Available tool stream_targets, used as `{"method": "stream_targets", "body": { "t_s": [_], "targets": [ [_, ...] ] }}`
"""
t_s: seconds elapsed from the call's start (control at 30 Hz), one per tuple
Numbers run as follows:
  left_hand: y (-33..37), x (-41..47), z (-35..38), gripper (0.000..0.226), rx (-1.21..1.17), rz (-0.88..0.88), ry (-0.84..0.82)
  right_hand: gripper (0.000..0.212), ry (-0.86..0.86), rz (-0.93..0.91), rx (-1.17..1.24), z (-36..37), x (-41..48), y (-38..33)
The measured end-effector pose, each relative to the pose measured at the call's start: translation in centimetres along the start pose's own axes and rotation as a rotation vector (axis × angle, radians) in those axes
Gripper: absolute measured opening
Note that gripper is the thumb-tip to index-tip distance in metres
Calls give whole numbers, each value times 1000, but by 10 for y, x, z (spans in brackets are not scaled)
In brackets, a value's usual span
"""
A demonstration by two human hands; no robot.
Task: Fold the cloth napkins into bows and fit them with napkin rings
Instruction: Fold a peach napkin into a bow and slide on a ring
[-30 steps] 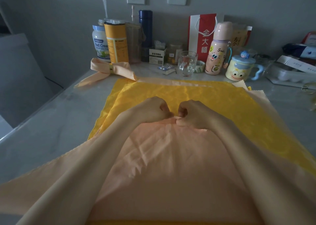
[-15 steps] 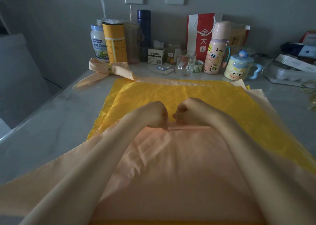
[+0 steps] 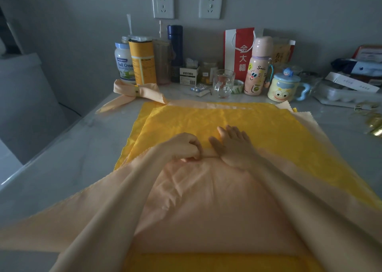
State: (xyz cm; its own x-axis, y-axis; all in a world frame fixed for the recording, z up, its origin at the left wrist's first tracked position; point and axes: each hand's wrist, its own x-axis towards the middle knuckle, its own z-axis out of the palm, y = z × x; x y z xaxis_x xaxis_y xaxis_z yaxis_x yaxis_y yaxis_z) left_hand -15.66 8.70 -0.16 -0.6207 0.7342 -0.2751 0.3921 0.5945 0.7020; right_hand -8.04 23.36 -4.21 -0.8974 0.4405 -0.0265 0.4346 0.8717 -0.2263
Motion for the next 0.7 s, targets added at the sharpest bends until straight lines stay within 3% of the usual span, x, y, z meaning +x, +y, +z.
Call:
{"method": "stream_targets", "body": {
  "t_s": [0.2, 0.3, 0.4, 0.53, 0.7],
  "targets": [
    [-13, -1, 15, 16, -137, 48, 272, 57, 108, 217, -108, -25, -16, 55],
    [-17, -4, 22, 10, -2, 108, 366, 40, 324, 12, 0, -29, -29, 35],
    [-13, -7, 22, 4, 74, 154, 414, 37, 229, -175, 159, -27, -44, 11],
    [-14, -10, 22, 18, 175, 196, 391, 30, 171, -173, 133, -24, -56, 10],
    [-9, -18, 22, 31, 514, 213, 420, 27, 239, -151, 70, -28, -64, 6]
  ]
}}
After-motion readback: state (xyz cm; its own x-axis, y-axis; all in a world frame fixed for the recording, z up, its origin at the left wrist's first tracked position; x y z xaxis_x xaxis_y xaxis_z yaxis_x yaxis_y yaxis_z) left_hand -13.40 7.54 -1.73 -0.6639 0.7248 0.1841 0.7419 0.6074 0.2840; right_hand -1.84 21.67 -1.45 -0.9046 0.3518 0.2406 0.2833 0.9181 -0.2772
